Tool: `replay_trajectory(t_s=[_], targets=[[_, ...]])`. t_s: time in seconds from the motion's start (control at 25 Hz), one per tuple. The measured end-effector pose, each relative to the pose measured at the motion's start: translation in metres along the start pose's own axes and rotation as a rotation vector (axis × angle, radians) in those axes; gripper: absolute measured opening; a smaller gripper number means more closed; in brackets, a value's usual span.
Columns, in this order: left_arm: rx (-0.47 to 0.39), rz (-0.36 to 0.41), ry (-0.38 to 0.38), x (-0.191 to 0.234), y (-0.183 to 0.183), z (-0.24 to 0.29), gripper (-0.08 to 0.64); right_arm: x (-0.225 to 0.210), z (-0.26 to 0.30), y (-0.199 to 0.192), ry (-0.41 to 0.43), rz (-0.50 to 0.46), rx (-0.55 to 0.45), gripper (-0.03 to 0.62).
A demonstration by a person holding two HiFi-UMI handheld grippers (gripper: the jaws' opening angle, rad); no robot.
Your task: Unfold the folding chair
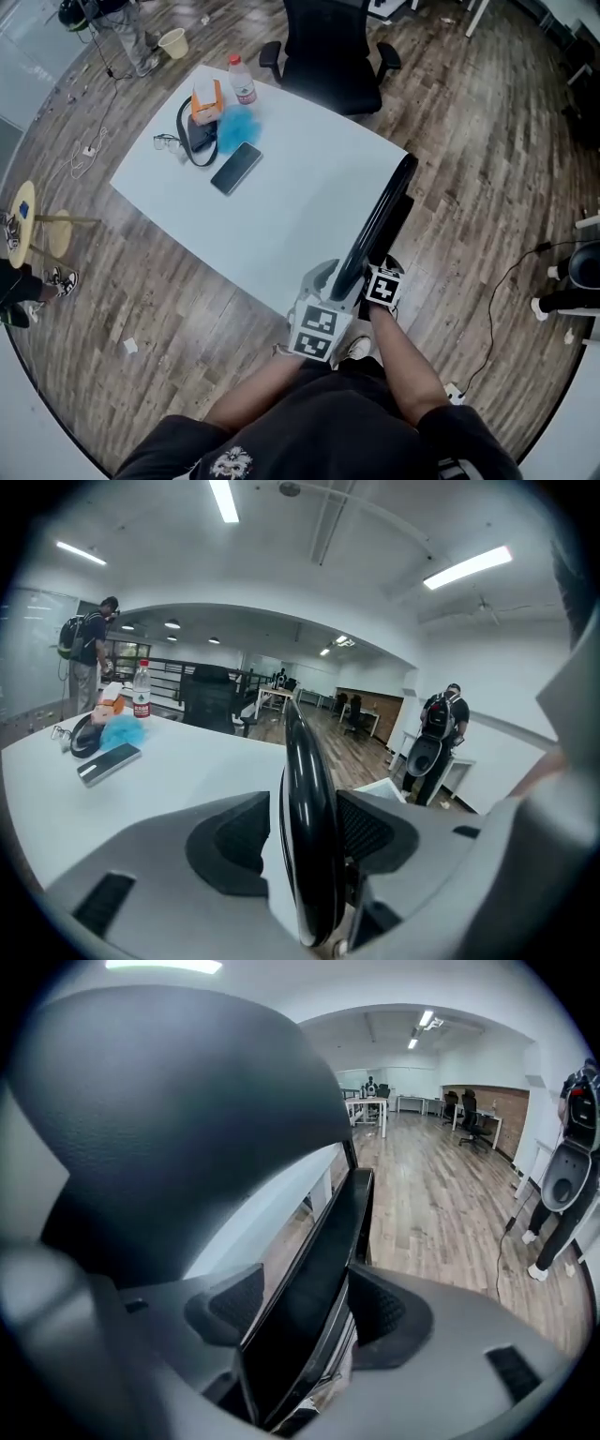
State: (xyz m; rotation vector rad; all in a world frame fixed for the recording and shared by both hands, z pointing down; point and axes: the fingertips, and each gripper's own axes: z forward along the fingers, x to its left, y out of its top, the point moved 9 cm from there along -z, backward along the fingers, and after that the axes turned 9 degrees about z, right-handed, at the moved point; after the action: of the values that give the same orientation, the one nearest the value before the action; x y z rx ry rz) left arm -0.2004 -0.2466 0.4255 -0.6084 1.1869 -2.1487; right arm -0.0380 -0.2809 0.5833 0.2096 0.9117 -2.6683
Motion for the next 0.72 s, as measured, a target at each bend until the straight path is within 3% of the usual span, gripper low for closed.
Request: replay_trajectory(t_s=[0.24, 0.44, 0.56, 0.72], targets=[[0.131, 0.000, -0.057, 0.009, 0.024, 0.027, 0.222, -0.006, 0.027, 0.000, -0.090, -0.005, 0.033, 0.273], [0.274, 0.002, -0.132, 0.013, 0.042, 0.058, 0.203, -0.014, 0.038, -0.006, -0.069, 0.027, 0.023, 0.273], [0.303, 0.023, -0.133, 0.008, 0.044, 0.066, 0.112, -0.007, 0.024, 0.002, -0.058, 0.059, 0.017, 0.273], [0.318, 0.044, -0.116, 0.004, 0.044, 0.066, 0.097, -0.013, 0.021, 0.001, -0.049, 0.066, 0.018, 0.272]])
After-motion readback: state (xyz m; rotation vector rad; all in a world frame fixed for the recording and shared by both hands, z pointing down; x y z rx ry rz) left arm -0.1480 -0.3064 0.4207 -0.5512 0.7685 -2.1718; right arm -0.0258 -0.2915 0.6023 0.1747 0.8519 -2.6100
